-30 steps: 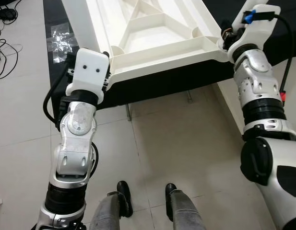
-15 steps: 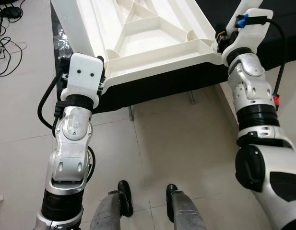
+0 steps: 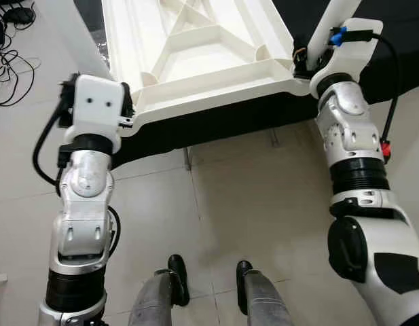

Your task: Building children table

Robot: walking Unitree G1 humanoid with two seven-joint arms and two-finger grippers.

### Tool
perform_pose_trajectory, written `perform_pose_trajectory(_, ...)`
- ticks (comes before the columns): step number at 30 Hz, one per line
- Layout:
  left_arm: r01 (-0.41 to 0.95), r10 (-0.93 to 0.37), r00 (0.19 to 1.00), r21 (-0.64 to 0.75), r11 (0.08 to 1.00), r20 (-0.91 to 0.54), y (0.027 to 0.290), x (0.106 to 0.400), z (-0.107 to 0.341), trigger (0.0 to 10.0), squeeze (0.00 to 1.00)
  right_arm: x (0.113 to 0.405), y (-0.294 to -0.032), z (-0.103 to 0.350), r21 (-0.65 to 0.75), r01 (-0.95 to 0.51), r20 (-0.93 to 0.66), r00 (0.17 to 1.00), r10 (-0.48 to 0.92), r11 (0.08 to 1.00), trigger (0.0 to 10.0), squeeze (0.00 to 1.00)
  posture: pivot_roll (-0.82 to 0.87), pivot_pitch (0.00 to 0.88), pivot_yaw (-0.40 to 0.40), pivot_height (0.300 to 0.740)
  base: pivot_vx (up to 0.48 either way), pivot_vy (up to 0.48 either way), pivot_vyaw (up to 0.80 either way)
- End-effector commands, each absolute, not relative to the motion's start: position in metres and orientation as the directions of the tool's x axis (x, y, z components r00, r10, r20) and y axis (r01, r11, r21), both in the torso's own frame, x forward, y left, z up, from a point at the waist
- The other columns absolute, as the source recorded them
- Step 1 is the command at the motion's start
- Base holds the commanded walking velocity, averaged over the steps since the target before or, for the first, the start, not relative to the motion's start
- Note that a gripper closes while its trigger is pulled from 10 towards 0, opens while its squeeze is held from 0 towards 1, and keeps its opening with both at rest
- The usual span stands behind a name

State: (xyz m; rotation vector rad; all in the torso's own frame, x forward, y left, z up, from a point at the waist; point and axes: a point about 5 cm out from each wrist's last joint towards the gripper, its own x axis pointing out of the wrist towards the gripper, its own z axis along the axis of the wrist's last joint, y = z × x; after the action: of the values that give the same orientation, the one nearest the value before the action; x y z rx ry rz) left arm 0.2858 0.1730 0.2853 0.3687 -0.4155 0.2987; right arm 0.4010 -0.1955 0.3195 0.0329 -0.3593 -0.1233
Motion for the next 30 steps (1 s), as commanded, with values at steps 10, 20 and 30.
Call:
perform_pose_trajectory(10,-0.431,0.317,0.877,0.304,0.849,0.361,0.190,0.281,0.269,10.0,0.00,0.393,-0.195,0.315,0.090,0.107,0.344,0.930,-0.132,0.990,10.0,0.00,0.01,0.392,0.037,0.740,0.000,0.000,0.00)
perform_pose_trajectory(20,-0.370,0.273,0.902,0.276,0.887,0.334,0.169,0.273,0.260,10.0,0.00,0.377,-0.184,0.322,0.196,-0.054,0.423,0.905,-0.035,0.979,10.0,0.00,0.01,0.382,0.040,0.740,0.000,0.000,0.00)
perform_pose_trajectory(30,-0.340,0.245,0.914,0.279,0.898,0.325,0.164,0.271,0.258,10.0,0.00,0.364,-0.183,0.321,0.044,-0.045,0.471,0.882,0.019,0.998,10.0,0.00,0.01,0.379,0.036,0.740,0.000,0.000,0.00)
